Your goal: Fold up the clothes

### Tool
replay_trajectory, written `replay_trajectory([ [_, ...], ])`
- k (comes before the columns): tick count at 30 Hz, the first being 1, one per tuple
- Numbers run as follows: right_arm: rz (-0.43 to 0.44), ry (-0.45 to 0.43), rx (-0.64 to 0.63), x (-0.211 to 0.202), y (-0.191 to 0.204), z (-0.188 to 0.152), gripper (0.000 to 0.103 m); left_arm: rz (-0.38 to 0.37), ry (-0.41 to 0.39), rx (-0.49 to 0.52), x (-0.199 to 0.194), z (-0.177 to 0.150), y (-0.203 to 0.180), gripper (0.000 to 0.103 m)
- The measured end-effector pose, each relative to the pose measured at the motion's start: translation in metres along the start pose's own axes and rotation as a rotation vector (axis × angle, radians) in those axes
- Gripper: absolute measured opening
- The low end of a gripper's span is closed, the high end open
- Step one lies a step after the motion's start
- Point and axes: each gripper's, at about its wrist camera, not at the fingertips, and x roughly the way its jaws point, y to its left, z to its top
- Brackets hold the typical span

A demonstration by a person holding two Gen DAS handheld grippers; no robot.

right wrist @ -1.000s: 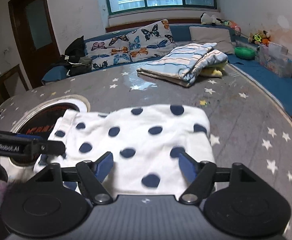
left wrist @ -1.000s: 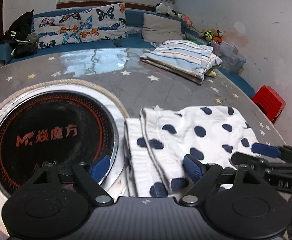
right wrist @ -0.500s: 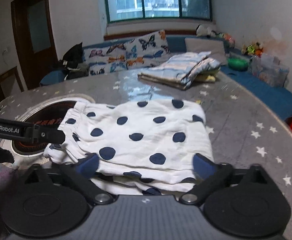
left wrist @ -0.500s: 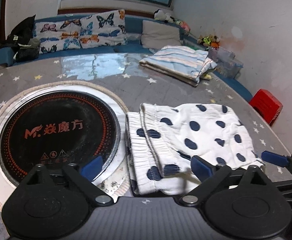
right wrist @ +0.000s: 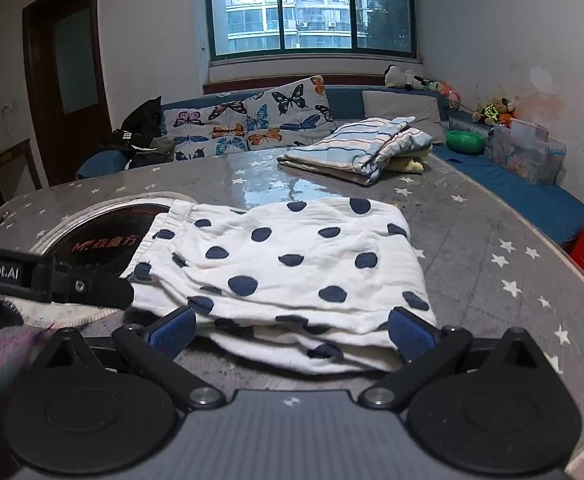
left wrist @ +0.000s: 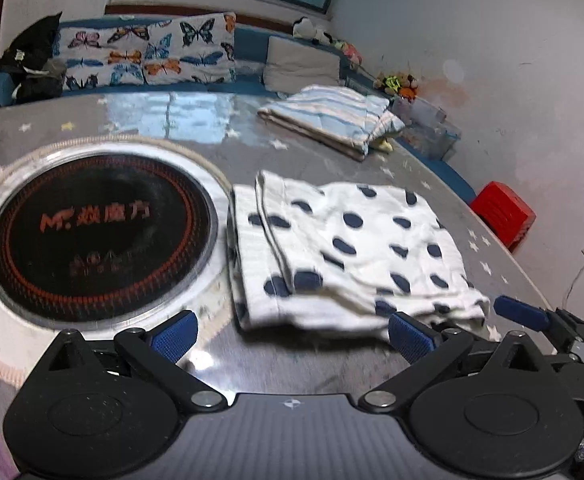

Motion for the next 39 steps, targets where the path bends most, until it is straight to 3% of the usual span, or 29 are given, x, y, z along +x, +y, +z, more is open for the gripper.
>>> replay_trajectory([
  [17,-0.057,0.023,0.100,-0.011,0.004,-0.027,0.103,0.036,0.012,0.028,-0.019,-0.030,0.001,0.103],
  [39,-0.087,0.030,0.091,-0.018,0.011,-0.034,0.103,0.035,0.008,0.034,-0.027,-0.047,-0.008,0.103],
])
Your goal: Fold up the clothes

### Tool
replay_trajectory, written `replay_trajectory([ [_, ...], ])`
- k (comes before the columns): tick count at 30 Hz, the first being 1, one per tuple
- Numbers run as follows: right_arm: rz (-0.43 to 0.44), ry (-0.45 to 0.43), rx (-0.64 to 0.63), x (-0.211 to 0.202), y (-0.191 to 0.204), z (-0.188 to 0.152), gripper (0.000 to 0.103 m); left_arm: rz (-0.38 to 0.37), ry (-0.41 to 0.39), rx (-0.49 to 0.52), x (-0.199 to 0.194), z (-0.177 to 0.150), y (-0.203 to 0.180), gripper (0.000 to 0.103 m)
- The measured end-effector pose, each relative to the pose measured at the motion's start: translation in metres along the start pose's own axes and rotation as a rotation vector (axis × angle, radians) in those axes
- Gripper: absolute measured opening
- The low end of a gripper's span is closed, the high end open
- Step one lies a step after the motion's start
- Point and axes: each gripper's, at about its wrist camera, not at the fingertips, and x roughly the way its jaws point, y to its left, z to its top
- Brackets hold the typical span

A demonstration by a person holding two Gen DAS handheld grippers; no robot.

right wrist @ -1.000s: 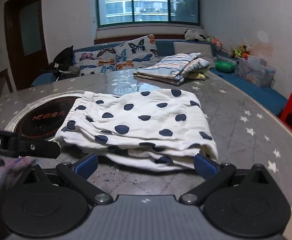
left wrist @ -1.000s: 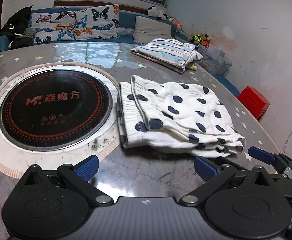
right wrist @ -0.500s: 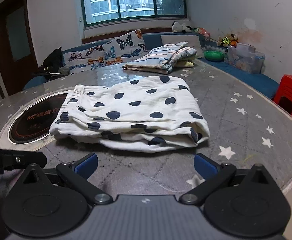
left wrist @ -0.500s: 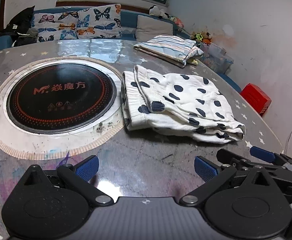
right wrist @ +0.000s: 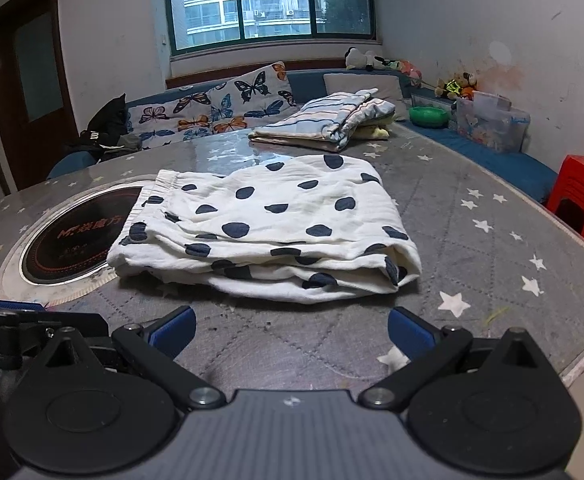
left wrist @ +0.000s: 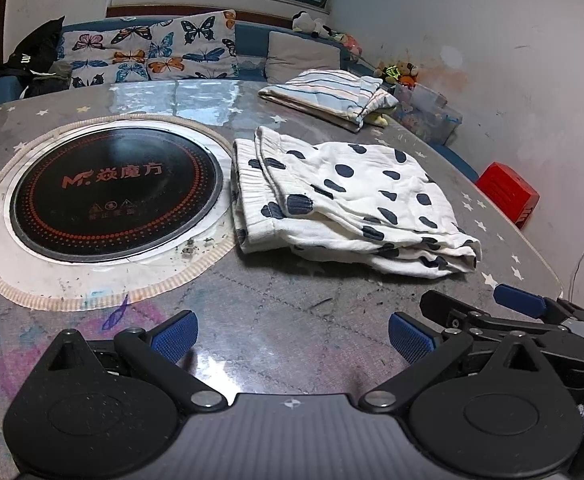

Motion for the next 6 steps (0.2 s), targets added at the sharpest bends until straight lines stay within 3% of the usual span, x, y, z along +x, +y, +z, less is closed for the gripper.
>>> replay_trajectory([
  [6,-0.004,0.000,0.009,-0.0012,-0.0023,-0.0017,0.103,0.008,-0.023,0.003,-0.0041,-0.0020,-0.0011,0.103],
])
